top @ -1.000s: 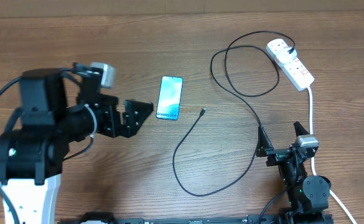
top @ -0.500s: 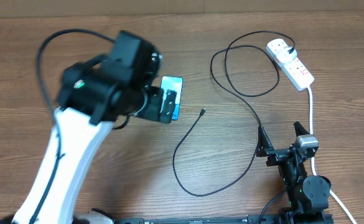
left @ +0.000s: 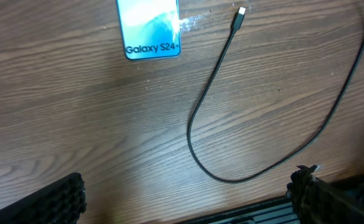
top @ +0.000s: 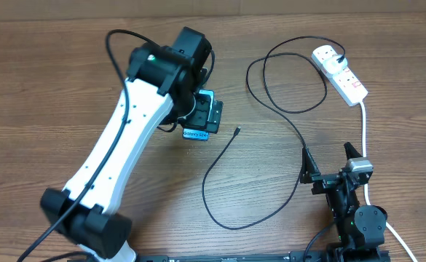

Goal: Plug charger to phone and switch on socket
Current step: 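Move the left gripper over the Galaxy phone and lower it, then align the left gripper over the phone's long edges and descend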

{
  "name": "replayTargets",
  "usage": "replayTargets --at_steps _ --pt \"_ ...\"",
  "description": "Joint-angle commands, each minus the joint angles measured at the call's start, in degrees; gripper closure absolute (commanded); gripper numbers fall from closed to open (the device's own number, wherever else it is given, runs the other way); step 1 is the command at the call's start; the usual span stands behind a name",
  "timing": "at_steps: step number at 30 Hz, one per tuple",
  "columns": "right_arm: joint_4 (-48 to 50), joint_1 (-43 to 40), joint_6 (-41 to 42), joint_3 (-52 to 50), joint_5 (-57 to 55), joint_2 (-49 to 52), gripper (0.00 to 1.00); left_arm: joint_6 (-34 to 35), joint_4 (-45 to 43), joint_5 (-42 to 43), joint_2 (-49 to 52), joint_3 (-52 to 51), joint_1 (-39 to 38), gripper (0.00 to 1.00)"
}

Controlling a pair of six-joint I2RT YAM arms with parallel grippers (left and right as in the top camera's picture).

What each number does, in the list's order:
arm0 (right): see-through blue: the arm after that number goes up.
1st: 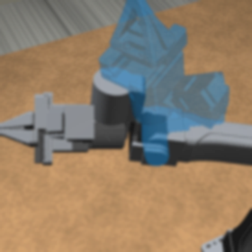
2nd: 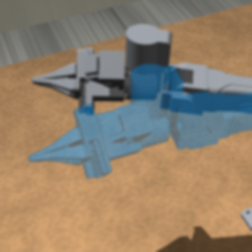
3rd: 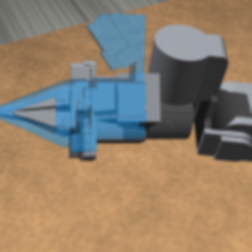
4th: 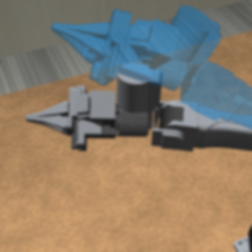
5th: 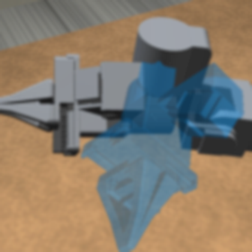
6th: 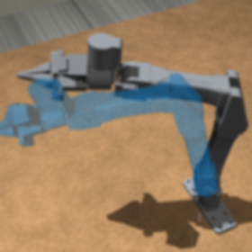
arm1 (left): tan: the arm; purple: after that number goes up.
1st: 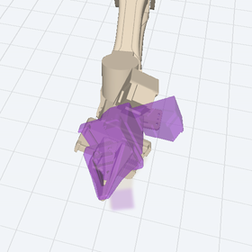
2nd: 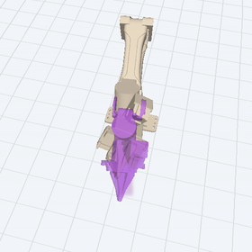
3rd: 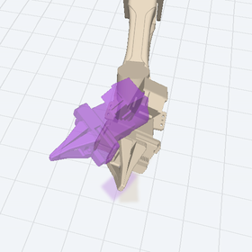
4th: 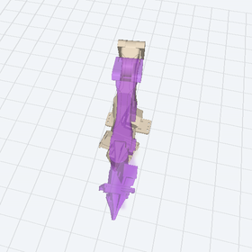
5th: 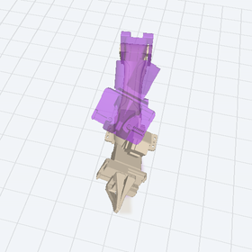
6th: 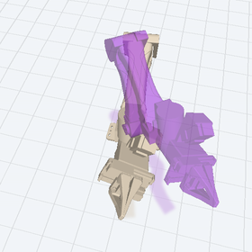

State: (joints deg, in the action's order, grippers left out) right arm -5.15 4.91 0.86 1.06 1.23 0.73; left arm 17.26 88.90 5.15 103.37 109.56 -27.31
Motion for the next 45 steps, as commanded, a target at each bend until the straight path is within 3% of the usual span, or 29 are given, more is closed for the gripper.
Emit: replayTargets --at_steps 1,20,28,45 --pt "0.31 0.22 0.20 -0.59 -0.31 -0.57 0.00 1.20 -0.74 1.97 2.45 1.18 -0.13 0.00" --pt "0.31 0.22 0.20 -0.59 -0.31 -0.57 0.00 1.33 -14.75 0.24 6.86 1.16 0.39 0.00" --pt "0.31 0.22 0.20 -0.59 -0.31 -0.57 0.00 14.08 -17.07 -8.90 11.61 1.16 0.39 0.00" --pt "0.31 0.22 0.20 -0.59 -0.31 -0.57 0.00 11.28 -20.02 -7.04 19.80 1.16 0.39 0.00"
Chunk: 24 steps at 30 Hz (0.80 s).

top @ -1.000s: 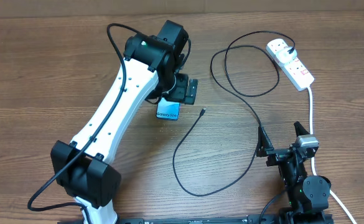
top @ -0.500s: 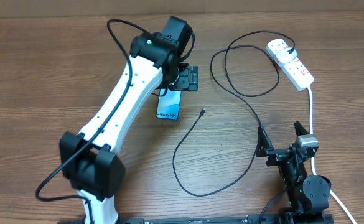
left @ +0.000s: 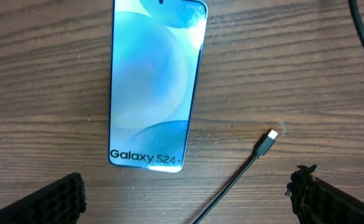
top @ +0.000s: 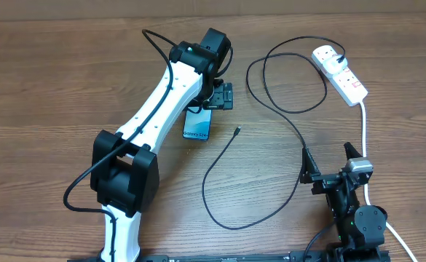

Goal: Plug charger to phone and switch on socket
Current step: 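Align the left gripper over the phone's long edges and descend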

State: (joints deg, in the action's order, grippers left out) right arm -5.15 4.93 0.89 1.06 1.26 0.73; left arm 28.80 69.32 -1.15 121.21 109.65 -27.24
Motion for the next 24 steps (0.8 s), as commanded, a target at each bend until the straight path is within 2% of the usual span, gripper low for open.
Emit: replayTargets --at_steps 1,8,13,17,24 --pt "0.31 0.20 0.17 -0.59 -0.33 -0.57 0.00 -0.52 -0.59 -0.74 2.29 1.07 0.28 0.00" --pt "0.31 0.20 0.17 -0.59 -0.33 -0.57 0.00 -0.68 -1.05 -0.79 4.22 1.05 1.01 0.00" --pt "0.31 0.20 0.20 -0.59 -0.33 -0.57 0.00 -3.28 -1.90 -0.94 4.72 1.03 1.40 0.00" --pt "0.31 0.20 0.20 -0.59 -0.31 -0.57 0.00 -7.89 -3.48 -0.83 5.11 0.59 1.75 0.00" --pt "0.31 0.20 0.17 -0.59 -0.33 -0.57 0.00 -8.26 -6.03 -0.79 5.11 -1.66 2.75 0.00"
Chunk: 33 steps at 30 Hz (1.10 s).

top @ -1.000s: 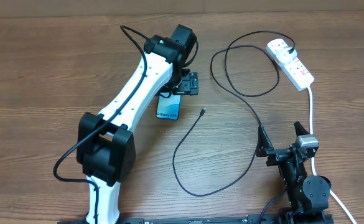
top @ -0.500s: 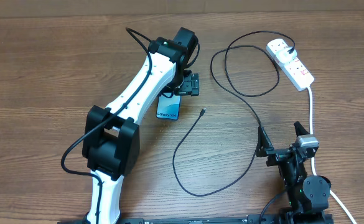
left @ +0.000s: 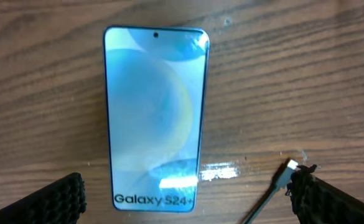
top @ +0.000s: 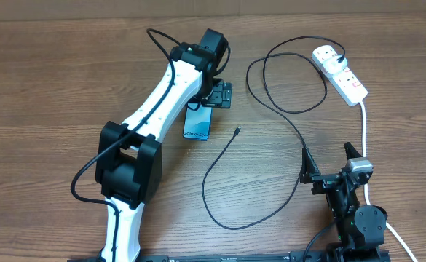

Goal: Plug charger to phone and switch on socket
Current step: 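Align the left gripper over the phone's long edges and descend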

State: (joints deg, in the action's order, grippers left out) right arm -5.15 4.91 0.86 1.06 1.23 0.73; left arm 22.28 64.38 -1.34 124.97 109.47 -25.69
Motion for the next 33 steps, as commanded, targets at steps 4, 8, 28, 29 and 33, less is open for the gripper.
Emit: replayTargets --at_steps 4,8,28,29,33 --pt "0.31 0.22 0.20 -0.59 -0.31 -0.57 0.00 -1.73 -2.54 -0.59 1.38 -3.21 1.75 0.00" --pt "0.31 0.22 0.20 -0.59 -0.31 -0.57 0.00 -1.33 -3.34 -0.72 1.38 -3.69 1.73 0.00" --pt "0.31 0.22 0.20 -0.59 -0.31 -0.57 0.00 -0.83 -7.06 -1.88 2.05 -6.73 1.73 0.00" --pt "0.31 0.22 0.22 -0.59 -0.31 -0.57 0.00 -0.81 -7.13 -1.86 2.38 -6.73 1.73 0.01" --pt "0.31 0.22 0.22 -0.59 -0.31 -0.57 0.00 -0.59 -7.23 -1.81 4.74 -6.73 1.73 0.00"
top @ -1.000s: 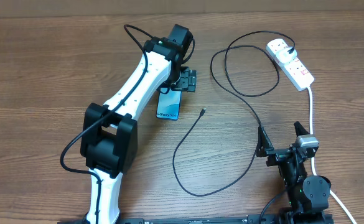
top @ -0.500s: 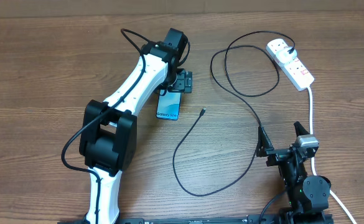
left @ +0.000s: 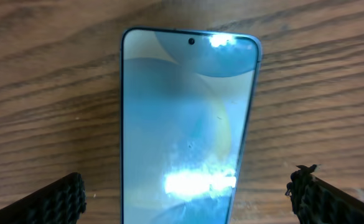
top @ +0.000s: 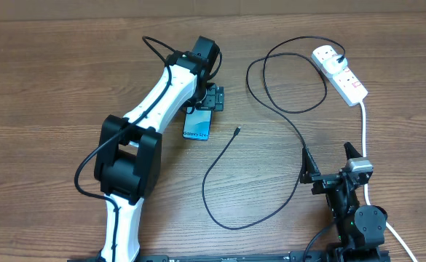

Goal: Plug charger to phone and switch on socket
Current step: 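Align the left gripper over the phone's long edges and descend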

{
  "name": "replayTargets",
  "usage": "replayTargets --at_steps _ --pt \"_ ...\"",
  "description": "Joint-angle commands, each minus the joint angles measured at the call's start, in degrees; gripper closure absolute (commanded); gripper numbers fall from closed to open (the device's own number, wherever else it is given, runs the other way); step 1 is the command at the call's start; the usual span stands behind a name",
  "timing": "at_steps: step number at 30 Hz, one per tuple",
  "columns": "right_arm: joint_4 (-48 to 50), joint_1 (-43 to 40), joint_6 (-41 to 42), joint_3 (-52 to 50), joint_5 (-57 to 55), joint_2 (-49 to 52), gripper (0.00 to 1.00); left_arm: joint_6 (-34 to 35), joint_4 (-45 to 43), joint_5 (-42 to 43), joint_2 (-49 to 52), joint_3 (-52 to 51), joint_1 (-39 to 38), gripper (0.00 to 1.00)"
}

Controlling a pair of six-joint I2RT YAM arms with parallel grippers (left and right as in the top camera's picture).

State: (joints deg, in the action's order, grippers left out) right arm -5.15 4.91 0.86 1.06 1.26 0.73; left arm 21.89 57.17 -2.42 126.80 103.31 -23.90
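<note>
A blue-screened phone (top: pixel 196 126) lies flat on the wooden table, its far half under my left gripper (top: pixel 208 102). In the left wrist view the phone (left: pixel 188 124) fills the middle, with the open gripper (left: pixel 185 205) straddling it and one black fingertip (left: pixel 51 202) on each side, not touching. The black cable's free plug (top: pixel 238 130) lies just right of the phone. Its cable (top: pixel 271 109) loops back to a white socket strip (top: pixel 340 71) at the far right. My right gripper (top: pixel 329 161) rests near the front edge, its fingers apart and empty.
The wooden table (top: pixel 45 94) bears the cable loop (top: pixel 227 211) curling toward the front centre. A white lead (top: pixel 364 124) runs from the socket strip down past the right arm's base (top: pixel 355 218).
My left gripper has come lower and closer over the phone, which now fills the wrist view; the cable plug has left that view. The phone, cable and right arm have not moved.
The left gripper hovered with the phone's bottom edge at the top of its view and the cable loop below. Then it stood over the phone's lower half, then over the whole phone, and now sits low with open fingers either side.
</note>
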Motion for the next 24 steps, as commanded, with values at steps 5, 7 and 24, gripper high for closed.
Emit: replayTargets --at_steps 5,7,24 --pt "0.31 0.22 0.20 -0.59 -0.31 -0.57 0.00 -0.20 -0.11 -0.74 5.40 -0.57 -0.07 0.00" --pt "0.31 0.22 0.20 -0.59 -0.33 -0.57 0.00 -0.20 -0.13 -0.74 5.84 -0.57 -0.04 0.00" --pt "0.31 0.22 0.20 -0.59 -0.33 -0.57 0.00 -0.74 -0.04 -0.72 6.25 -0.68 0.11 0.00"
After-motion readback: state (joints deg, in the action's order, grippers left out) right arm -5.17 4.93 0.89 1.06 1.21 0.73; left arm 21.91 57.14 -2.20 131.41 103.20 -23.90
